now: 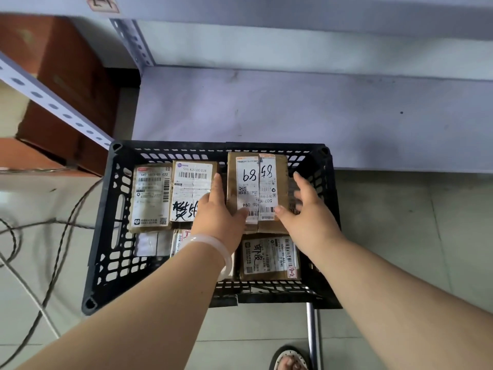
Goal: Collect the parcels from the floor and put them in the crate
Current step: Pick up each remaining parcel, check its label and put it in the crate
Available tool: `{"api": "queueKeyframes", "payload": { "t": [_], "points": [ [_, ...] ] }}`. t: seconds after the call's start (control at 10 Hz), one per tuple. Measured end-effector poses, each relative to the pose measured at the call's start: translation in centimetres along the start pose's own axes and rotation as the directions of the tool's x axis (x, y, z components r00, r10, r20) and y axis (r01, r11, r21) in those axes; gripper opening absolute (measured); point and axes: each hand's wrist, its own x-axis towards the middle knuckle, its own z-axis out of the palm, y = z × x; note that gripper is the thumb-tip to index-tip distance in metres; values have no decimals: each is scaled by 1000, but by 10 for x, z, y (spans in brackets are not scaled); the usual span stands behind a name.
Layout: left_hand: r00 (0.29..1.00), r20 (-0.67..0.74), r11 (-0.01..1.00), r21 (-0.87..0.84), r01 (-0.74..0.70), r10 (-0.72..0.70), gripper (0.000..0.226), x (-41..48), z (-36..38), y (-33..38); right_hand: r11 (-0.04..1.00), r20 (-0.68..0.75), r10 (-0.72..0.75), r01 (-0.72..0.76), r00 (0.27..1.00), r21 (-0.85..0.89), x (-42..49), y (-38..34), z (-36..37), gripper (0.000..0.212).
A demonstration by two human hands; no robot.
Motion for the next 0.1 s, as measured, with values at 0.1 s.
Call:
{"api": "queueKeyframes", "payload": {
  "t": [0.1],
  "points": [
    [997, -48, 998, 19, -63, 64, 81, -11, -14, 14, 999, -64, -34, 35, 997, 18, -4, -15, -18, 73]
  ]
}}
